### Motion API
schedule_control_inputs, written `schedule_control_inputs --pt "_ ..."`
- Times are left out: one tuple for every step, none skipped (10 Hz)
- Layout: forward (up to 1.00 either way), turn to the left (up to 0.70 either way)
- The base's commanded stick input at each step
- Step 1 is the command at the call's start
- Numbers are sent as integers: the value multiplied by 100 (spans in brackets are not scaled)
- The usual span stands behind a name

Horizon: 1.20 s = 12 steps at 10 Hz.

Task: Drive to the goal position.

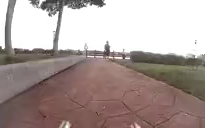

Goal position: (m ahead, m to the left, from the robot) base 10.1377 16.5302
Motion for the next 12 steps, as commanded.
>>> schedule_control_inputs --pt "70 -5" --pt "70 0" --pt "70 0" --pt "70 0" --pt "70 -1" --pt "70 0" --pt "70 1" --pt "70 7" --pt "70 22" --pt "70 25" --pt "70 12" --pt "70 1"
